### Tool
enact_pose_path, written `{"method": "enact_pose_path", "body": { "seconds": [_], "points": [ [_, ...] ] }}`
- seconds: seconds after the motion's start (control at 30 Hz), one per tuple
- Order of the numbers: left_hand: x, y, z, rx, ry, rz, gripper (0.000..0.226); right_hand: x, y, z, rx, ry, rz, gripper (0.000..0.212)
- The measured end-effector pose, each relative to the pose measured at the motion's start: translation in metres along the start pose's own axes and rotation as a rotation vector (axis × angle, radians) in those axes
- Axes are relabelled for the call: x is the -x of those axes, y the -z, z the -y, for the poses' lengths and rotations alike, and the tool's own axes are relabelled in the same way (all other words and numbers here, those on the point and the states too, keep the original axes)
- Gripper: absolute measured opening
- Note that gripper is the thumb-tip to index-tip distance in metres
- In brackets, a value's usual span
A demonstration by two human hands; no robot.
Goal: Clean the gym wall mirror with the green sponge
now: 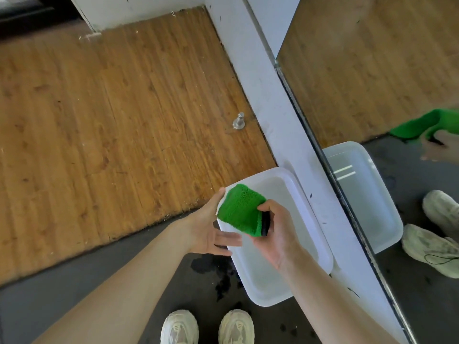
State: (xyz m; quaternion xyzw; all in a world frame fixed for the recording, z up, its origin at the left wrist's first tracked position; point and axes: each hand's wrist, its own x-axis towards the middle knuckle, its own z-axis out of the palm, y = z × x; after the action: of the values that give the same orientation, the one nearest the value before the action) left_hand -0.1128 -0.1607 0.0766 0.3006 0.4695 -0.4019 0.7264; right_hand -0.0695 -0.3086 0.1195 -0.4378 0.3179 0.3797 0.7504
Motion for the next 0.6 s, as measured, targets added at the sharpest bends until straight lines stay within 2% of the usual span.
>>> {"method": "enact_pose_path", "body": {
  "seconds": [0.07,0.1,0.17,0.23,0.3,0.37,0.47,0.6],
  "points": [
    [-0.013,0.002,-0.004,0.209,-0.159,-0.135,0.053,-0.010,0.005,-0.009,0.008,-0.006,-0.019,0.035],
    [-0.021,0.005,-0.006,0.295,-0.276,-0.238,0.050,-0.017,0.009,-0.014,0.041,0.012,-0.046,0.034],
    [-0.033,0.013,-0.010,0.317,-0.471,-0.433,0.072,-0.034,0.020,-0.027,0.235,0.105,-0.215,0.028],
    [-0.040,0.018,-0.009,0.209,-0.550,-0.558,0.089,-0.051,0.034,-0.040,0.522,0.241,-0.397,0.023],
    [-0.050,0.022,-0.002,0.098,-0.576,-0.605,0.091,-0.068,0.047,-0.053,0.751,0.362,-0.482,0.021],
    [-0.064,0.027,0.006,-0.012,-0.577,-0.632,0.092,-0.083,0.058,-0.065,0.887,0.390,-0.530,0.023],
    [-0.085,0.033,0.019,-0.163,-0.556,-0.656,0.093,-0.103,0.080,-0.080,0.991,0.399,-0.545,0.024],
    [-0.109,0.041,0.031,-0.208,-0.507,-0.629,0.089,-0.122,0.107,-0.093,1.101,0.394,-0.516,0.023]
  ]
}}
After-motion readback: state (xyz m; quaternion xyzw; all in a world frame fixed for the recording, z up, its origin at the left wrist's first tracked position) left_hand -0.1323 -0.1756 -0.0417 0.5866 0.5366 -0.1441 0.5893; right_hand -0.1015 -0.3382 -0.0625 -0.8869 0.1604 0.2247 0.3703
